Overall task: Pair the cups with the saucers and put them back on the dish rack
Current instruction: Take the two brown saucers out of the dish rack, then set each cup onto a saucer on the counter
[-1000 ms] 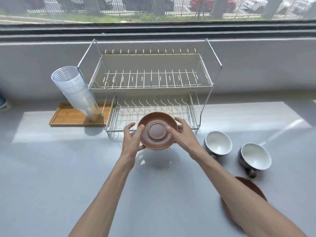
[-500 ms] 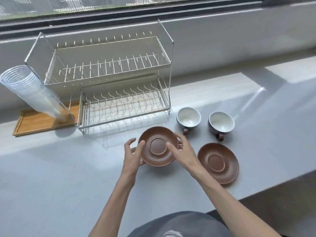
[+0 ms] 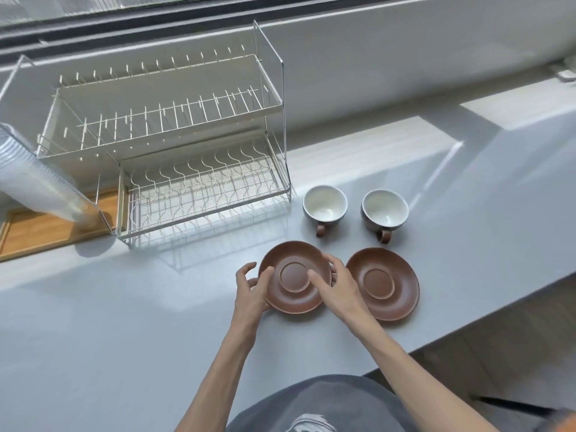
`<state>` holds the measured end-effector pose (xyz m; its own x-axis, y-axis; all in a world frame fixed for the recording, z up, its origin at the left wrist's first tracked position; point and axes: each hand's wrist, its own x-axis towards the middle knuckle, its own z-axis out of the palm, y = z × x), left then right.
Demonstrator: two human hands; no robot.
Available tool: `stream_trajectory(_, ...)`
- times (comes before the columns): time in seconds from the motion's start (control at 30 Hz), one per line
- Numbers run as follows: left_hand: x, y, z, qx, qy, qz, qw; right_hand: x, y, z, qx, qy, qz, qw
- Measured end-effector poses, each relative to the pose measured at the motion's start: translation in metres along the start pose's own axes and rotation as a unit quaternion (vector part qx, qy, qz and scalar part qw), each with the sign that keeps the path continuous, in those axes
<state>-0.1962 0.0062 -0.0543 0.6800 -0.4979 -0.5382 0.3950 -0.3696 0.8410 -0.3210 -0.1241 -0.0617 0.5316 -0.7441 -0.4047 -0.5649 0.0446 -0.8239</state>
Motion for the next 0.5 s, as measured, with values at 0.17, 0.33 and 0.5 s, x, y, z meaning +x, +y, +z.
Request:
stream_trajectory(0.17, 0.0005, -0.0012, 0.0014, 0.012, 0.008, -0.011, 1.0, 0.0012, 0.0009, -0.0005, -0.021, -0.007, -0.017, 1.0)
stream_trajectory(0.33, 0.0018, -0.0033, 0.0015, 0.019, 0.018, -0.017, 1.0, 0.001, -0.0008, -0.0017, -0.046, -0.024, -0.019, 0.998)
stream_trajectory(0.5, 0.0025, -0.0028, 0.0032, 0.034, 0.037, -0.015, 0.999, -0.0015, -0.0008, -0.0039, -0.062, -0.051, -0.011, 0.997)
